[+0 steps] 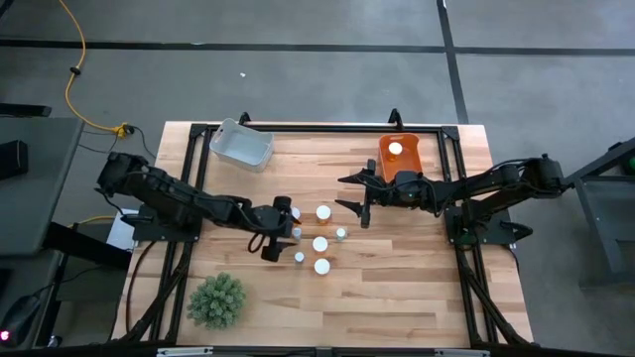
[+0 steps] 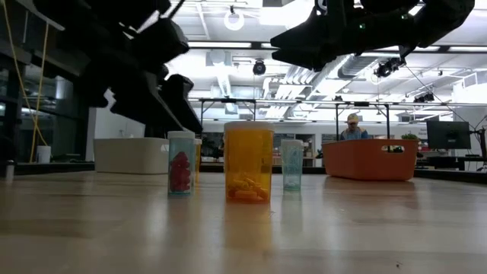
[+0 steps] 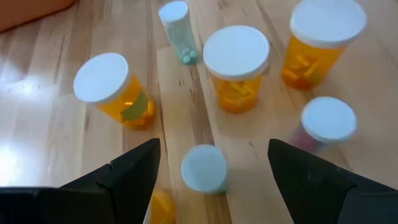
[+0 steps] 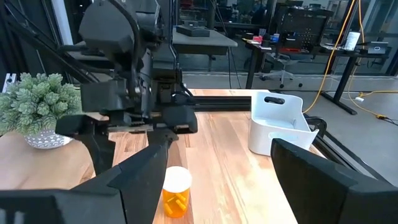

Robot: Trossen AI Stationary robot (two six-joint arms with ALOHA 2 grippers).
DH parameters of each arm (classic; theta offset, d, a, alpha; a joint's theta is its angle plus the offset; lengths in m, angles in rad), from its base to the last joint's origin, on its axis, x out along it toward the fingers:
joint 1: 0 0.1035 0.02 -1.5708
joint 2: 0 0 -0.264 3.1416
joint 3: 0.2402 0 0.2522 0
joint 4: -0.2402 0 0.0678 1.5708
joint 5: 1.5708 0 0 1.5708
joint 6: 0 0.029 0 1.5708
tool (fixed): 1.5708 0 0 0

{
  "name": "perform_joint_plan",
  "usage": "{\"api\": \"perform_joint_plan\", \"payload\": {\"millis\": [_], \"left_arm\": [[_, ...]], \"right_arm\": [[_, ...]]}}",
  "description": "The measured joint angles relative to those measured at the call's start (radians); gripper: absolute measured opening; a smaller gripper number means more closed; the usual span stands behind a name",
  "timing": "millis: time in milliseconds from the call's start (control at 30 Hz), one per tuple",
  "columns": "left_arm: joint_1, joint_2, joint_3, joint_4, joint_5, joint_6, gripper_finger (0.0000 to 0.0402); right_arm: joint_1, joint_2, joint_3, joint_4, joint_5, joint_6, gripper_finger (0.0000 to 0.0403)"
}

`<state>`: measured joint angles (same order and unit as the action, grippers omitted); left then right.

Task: Pick and place medicine bottles into bin by pill shape (circle, oval)
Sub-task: Put the top left blue tablet bottle into the gray bin

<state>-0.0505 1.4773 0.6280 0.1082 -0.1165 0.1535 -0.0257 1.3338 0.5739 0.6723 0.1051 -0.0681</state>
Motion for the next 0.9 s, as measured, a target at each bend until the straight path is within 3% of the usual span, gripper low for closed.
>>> {"api": "perform_joint_plan", "payload": {"millis": [533,900], "left_arm": [[0.012,0.058,0.036,-0.059,0.0,0.018,0.0284],[0.012,0.058,0.036,-0.06,0.006,0.021,0.0206]], "right_arm": [[0.0,0.0,0.0,-0.004,0.0,-0.002,0.0279],[0.0,0.0,0.0,-0.004,0.0,-0.003,0.0279]]}}
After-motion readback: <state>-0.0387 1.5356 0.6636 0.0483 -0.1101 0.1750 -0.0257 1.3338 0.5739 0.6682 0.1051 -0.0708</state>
